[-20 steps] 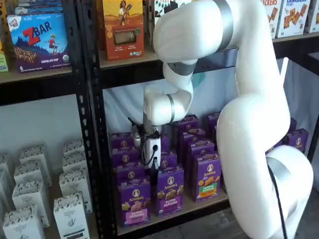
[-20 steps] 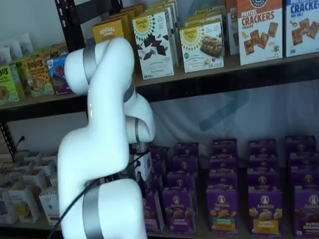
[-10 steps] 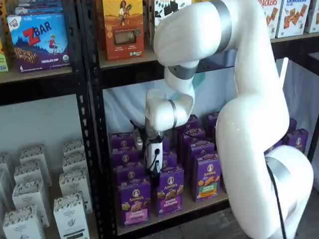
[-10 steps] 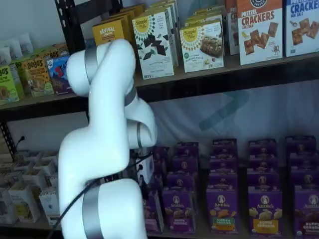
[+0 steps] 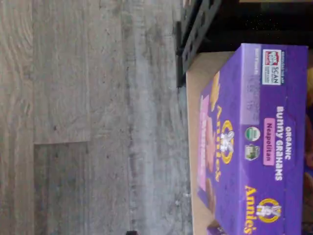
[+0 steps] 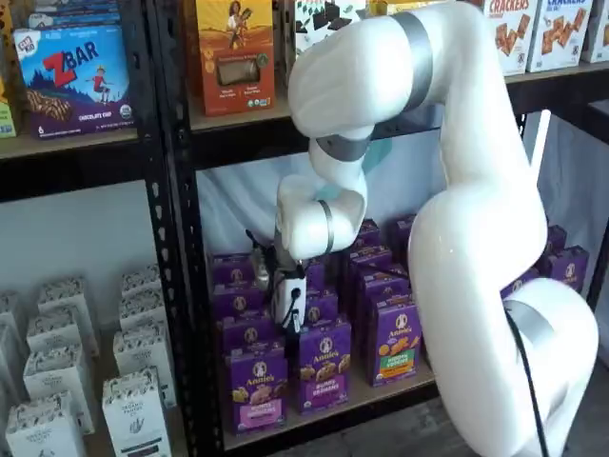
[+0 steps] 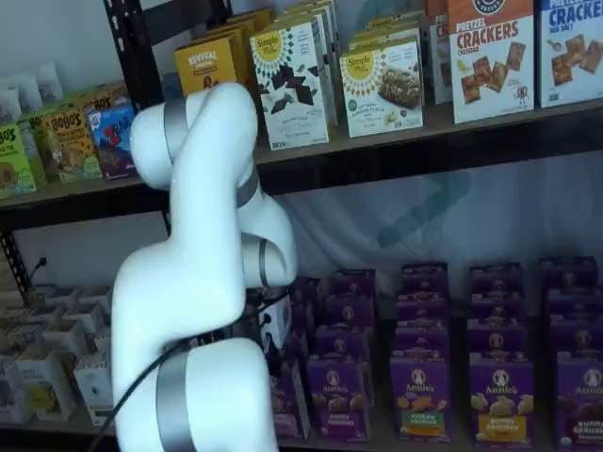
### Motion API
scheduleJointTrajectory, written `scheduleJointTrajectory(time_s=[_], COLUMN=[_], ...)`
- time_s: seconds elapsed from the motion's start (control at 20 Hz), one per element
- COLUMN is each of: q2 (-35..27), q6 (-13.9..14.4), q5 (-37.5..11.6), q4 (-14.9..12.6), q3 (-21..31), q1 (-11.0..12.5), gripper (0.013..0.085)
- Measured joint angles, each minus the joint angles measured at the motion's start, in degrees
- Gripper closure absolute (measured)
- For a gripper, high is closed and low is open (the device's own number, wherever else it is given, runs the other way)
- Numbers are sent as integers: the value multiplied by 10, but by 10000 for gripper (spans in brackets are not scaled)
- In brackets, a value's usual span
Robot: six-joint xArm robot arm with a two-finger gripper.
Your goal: Pick up the purple box with a pink patch in the middle, on the bottom shelf, the first box from the left
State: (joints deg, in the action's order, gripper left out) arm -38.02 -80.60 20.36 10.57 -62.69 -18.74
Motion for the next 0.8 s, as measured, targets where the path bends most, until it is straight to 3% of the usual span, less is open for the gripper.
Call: scheduleJointTrajectory(time_s=[0.3,0.5,0.8], q2=[-26,-45,-78], q6=[21,19,47], q5=[-8,-4,-14], q4=[-25,-19,-42], q3=[-24,-45,-78], q1=[2,-1,-8], gripper=[130,130,130])
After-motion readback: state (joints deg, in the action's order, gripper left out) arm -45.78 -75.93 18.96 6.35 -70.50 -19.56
